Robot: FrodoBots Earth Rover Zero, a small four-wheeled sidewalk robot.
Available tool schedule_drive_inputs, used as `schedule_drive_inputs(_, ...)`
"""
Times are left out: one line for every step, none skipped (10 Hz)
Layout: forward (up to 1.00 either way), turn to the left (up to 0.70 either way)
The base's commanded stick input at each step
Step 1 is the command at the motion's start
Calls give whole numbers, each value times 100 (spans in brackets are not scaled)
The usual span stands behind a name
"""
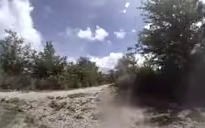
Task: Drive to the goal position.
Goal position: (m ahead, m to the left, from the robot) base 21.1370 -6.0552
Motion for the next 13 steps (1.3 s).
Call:
schedule_drive_inputs(70,0)
schedule_drive_inputs(70,0)
schedule_drive_inputs(70,0)
schedule_drive_inputs(70,0)
schedule_drive_inputs(70,0)
schedule_drive_inputs(70,0)
schedule_drive_inputs(70,0)
schedule_drive_inputs(70,0)
schedule_drive_inputs(70,0)
schedule_drive_inputs(70,0)
schedule_drive_inputs(70,0)
schedule_drive_inputs(70,18)
schedule_drive_inputs(70,35)
